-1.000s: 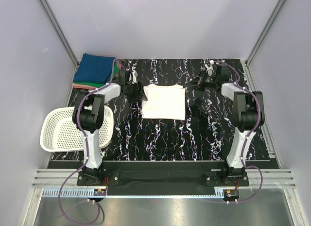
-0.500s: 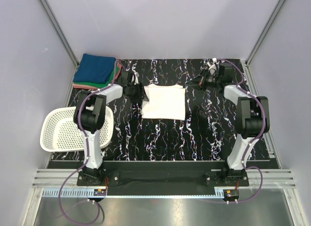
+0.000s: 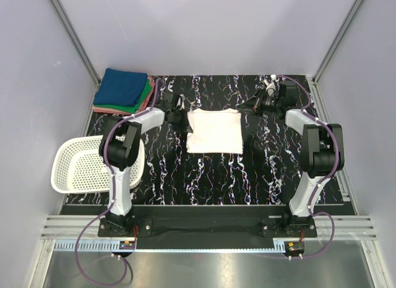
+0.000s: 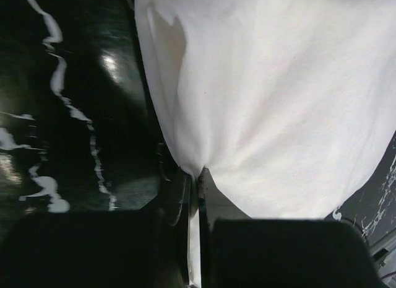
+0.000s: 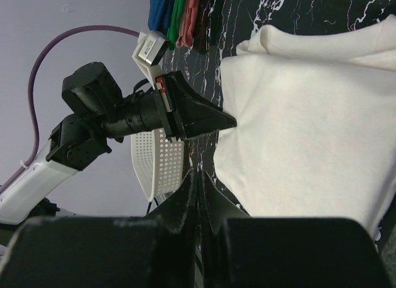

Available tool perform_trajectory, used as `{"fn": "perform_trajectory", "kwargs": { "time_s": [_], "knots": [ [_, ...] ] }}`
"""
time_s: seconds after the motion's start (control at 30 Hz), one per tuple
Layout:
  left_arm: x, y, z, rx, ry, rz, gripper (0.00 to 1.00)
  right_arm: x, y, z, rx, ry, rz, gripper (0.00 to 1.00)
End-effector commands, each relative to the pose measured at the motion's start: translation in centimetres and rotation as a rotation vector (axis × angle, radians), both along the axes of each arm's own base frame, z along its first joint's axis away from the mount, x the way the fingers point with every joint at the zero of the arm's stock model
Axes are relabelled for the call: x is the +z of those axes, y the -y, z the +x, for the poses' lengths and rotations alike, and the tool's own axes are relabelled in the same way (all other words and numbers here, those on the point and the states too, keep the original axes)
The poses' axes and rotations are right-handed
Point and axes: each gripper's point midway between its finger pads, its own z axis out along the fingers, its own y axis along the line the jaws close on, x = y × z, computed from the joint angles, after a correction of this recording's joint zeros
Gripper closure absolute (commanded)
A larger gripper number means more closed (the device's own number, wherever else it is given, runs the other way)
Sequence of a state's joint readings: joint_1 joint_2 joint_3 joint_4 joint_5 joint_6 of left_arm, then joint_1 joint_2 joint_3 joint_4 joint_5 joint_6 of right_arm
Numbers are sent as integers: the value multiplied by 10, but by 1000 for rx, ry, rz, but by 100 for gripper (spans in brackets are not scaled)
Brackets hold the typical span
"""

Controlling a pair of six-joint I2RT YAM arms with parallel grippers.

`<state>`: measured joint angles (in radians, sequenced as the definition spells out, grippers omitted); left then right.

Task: Fold and stack the t-shirts
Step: Neatly place the folded tshirt to the corner

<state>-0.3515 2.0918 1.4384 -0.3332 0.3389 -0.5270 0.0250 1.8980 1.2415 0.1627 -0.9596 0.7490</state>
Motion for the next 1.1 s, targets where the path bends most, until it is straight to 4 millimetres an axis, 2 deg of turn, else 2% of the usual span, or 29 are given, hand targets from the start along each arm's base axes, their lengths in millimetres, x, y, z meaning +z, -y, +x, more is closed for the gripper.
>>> {"fn": "perform_trajectory", "kwargs": {
  "time_s": [0.0, 0.03, 0.07, 0.13, 0.17, 0.23, 0.4, 0.77, 1.07],
  "knots": [
    [31, 14, 2, 24, 25, -21, 100, 30, -3, -4, 8, 97, 6, 94],
    [34, 14, 3, 24, 23, -21, 100, 28, -3, -4, 9, 93, 5, 93],
    [33, 12, 3, 33, 19, -8, 85, 27, -3, -4, 9, 92, 2, 93],
    [31, 5, 3, 61, 20, 27, 70, 26, -3, -3, 7, 92, -3, 94],
    [29, -4, 5, 97, 27, 64, 57, 26, -3, -3, 7, 91, -3, 93],
    [25, -12, 8, 142, 21, 78, 45, 24, -2, -3, 9, 88, -2, 93],
    [16, -16, 7, 186, 3, 97, 40, 24, -3, -4, 9, 82, 0, 94],
    [-4, 6, 4, 92, -29, -4, 40, 20, -7, 0, 9, 68, -57, 94],
    [-15, 17, 2, 70, -70, -53, 42, 3, -4, 3, -2, 32, -93, 94]
  ]
}}
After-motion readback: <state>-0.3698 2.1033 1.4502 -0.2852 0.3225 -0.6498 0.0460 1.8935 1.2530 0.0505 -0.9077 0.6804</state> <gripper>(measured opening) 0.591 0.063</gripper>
